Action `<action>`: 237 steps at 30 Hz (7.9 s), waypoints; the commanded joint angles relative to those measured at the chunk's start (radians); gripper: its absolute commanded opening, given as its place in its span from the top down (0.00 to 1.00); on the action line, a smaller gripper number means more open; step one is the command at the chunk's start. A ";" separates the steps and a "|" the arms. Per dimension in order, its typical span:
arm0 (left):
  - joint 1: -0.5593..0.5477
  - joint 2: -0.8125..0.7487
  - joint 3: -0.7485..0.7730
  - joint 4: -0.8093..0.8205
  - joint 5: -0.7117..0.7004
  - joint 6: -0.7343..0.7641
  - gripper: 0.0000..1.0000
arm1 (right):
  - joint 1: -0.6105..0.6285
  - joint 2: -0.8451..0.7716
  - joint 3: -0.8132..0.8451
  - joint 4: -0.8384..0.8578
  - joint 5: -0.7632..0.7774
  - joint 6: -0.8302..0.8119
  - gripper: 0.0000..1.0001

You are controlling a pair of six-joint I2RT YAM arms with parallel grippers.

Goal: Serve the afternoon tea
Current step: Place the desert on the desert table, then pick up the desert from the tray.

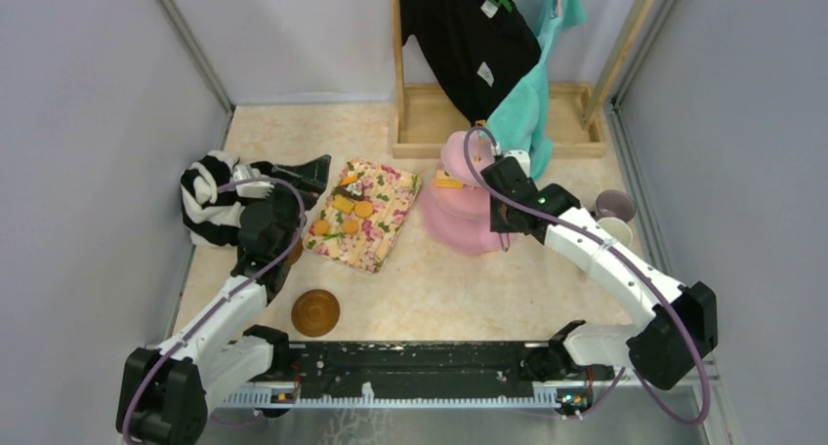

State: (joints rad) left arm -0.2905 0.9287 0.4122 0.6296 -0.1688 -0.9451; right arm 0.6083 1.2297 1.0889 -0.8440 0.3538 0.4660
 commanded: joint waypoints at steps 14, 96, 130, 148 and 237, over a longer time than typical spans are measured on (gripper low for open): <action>-0.007 0.059 0.019 0.083 -0.021 0.022 0.01 | -0.059 0.060 0.099 0.091 -0.007 -0.078 1.00; -0.007 0.059 -0.015 0.094 -0.008 -0.007 0.01 | -0.102 -0.019 0.029 0.051 -0.090 -0.033 0.63; -0.007 0.016 0.003 -0.026 -0.055 0.044 0.01 | 0.042 -0.154 0.053 0.014 0.003 -0.029 0.72; 0.020 -0.125 0.020 -0.295 -0.075 0.004 0.01 | 0.479 -0.066 0.207 0.048 0.152 0.007 0.76; 0.451 0.258 -0.015 -0.115 0.440 -0.341 0.01 | 0.311 1.103 1.162 0.133 -0.197 -0.654 0.65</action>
State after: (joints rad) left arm 0.1532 1.1763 0.4046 0.4664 0.2489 -1.2819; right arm 0.9176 2.3352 2.2448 -0.7696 0.1150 -0.1562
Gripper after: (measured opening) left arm 0.988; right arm 0.353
